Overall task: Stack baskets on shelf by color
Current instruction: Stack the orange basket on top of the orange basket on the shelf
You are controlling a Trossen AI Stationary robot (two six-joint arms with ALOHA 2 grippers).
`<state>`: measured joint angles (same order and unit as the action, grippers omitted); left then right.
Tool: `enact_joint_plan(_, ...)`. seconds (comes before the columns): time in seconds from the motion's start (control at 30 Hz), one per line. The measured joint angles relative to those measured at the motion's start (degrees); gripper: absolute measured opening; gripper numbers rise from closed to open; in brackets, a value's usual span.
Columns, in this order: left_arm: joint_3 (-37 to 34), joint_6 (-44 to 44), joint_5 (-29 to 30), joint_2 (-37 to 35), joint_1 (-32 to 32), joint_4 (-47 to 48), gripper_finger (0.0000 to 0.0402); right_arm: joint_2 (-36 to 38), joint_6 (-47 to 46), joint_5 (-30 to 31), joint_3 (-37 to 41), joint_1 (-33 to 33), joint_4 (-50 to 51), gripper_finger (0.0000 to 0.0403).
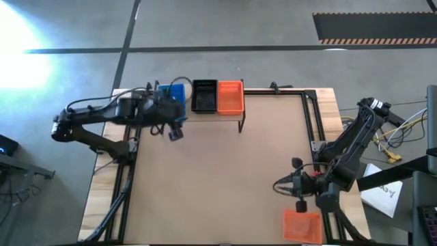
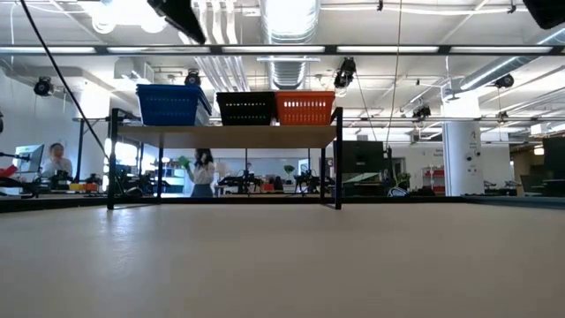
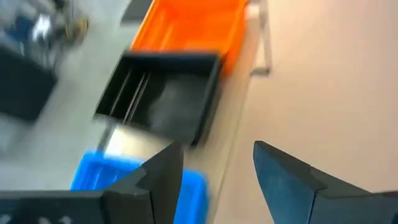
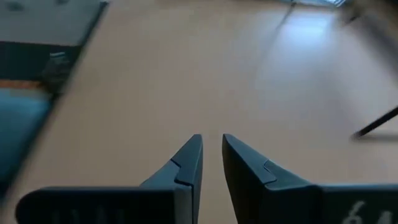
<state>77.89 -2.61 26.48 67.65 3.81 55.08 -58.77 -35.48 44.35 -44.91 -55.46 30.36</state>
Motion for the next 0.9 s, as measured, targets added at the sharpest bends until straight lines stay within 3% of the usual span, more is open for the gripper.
enact_joint_plan(0.27, -9.22, -0.86, 1.08, 1.87, -10.86, -20.21, 0.0180, -3.54, -19.74, -21.50, -3.31, -0.03, 10.36, 0.0116)
enact_joint_plan(0.5, -18.64, -1.01, 1.08, 6.41, -18.46, -40.74, 0.0180, -11.46, -24.50, -41.88, -3.60, -0.07, 13.86, 0.0177)
enact_joint_plan(0.67, -24.53, -2.42, 1.08, 10.95, -24.02, -57.83, 0.0180, -15.91, -27.50, -47.95, -3.65, -0.41, 9.07, 0.0175)
enact_joint_plan(0.9, -29.04, -5.78, 1.48, 19.40, -26.69, -81.77, 0.0180, -20.33, -25.04, -46.80, -4.43, -0.38, 9.54, 0.0133)
